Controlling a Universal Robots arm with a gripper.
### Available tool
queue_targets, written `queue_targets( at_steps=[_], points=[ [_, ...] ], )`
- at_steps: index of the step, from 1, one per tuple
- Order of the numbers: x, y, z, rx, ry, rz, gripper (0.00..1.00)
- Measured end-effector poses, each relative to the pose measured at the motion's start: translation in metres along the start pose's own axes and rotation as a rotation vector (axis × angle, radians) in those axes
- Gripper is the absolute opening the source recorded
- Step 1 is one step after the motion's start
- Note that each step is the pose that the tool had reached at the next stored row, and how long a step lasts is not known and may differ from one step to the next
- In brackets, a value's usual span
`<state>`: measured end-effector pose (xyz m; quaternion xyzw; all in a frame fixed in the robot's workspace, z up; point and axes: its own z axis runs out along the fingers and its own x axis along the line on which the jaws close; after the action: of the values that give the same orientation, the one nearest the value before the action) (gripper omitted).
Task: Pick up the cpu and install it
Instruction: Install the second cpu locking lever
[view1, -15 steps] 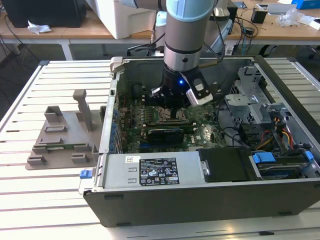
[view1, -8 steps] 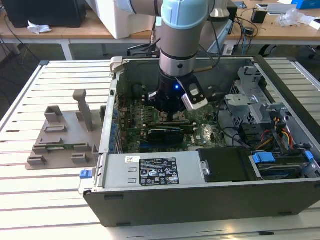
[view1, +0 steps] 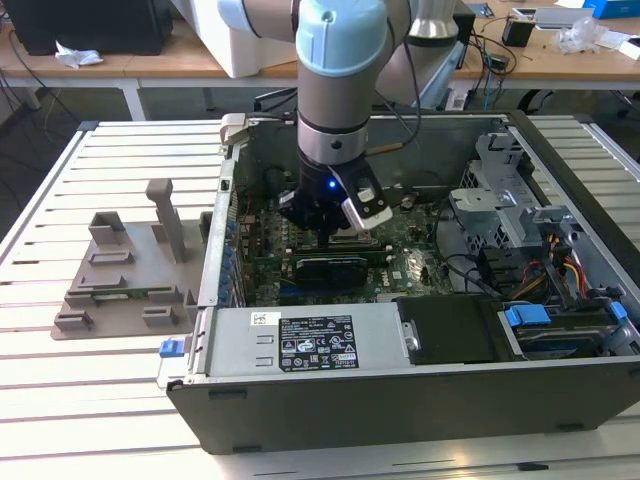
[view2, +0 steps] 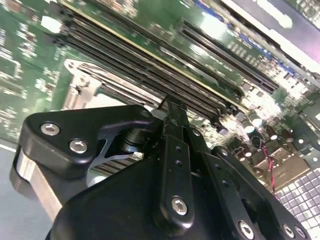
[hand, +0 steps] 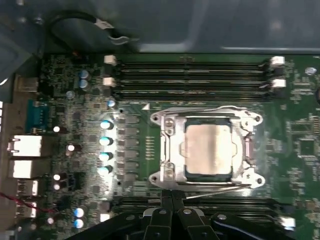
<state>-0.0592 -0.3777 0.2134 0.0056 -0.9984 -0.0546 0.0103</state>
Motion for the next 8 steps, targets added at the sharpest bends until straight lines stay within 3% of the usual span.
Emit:
queue_targets(
  at_steps=[3, 5, 8],
  points=[
    [0.0064, -0.0002, 0.0031, -0.0090, 0.0009, -0.011, 0.11],
    [0.0072, -0.0002, 0.0043, -0.0160, 0.0020, -0.022, 0.11],
    [0.0075, -0.0007, 0.0079, -0.0198, 0.0037, -0.036, 0.11]
  ],
)
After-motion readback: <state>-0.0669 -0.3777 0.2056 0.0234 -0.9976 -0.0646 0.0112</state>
